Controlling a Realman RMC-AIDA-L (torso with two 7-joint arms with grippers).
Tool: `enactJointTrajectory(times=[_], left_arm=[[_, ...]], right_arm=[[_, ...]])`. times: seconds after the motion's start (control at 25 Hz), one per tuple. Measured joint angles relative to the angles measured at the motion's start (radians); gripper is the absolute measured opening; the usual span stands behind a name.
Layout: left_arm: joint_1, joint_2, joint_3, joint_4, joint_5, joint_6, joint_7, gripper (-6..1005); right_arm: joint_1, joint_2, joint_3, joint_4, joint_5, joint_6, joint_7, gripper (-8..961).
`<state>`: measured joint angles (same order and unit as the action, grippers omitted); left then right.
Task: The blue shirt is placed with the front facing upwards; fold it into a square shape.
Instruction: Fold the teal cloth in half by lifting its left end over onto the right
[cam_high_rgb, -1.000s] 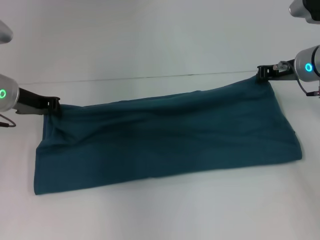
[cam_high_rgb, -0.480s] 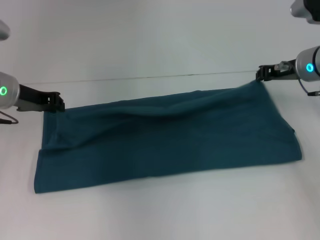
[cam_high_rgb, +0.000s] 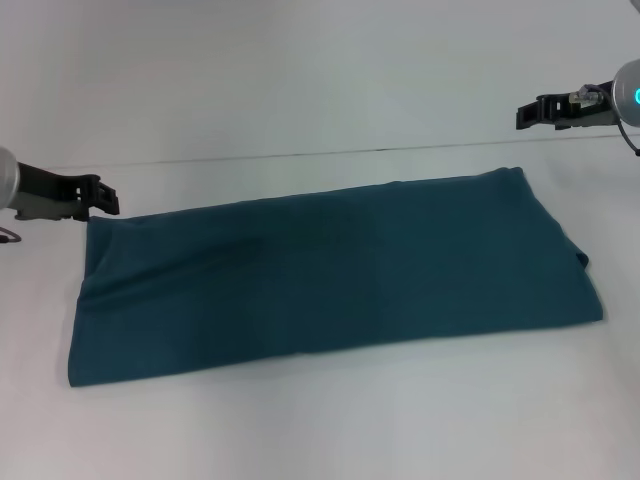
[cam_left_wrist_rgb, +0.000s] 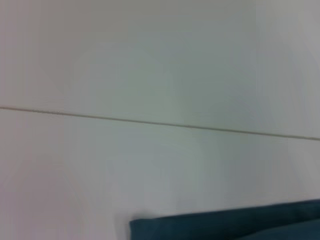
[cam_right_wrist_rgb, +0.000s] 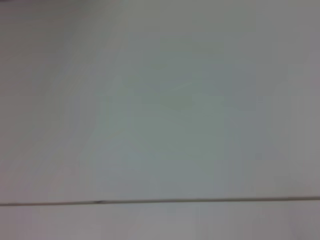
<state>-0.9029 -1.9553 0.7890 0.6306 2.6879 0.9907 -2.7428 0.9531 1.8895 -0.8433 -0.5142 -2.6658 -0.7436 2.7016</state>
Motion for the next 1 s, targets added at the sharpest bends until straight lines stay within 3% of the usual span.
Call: enactJointTrajectory(times=[0.2,0.28,0.64,1.0], left_arm=[[0.024,0.005,-0.011,0.040,-0.010,0.024,-0.025,397],[0.029,0.008,-0.042,0.052,-0.027,0.063,-0.019,528],[0.049,0.016,-0.102,0.059,-0.179,0.227,0.018,533],[0.069,-0.029,-0.096,0.052,-0.250,0.273,0.021,534]], right_arm=[[-0.005,-0.003,0.002,-0.033,0.011,-0.081,0.000,735],[-0.010,-0.003,0.008,-0.054,0.024,-0.127,-0.005,738],[-0.053,-0.031,0.037,-0.129,0.216,-0.431,-0.103,753],[-0.077,-0.048,0.060,-0.160,0.318,-0.651,-0.139,744]])
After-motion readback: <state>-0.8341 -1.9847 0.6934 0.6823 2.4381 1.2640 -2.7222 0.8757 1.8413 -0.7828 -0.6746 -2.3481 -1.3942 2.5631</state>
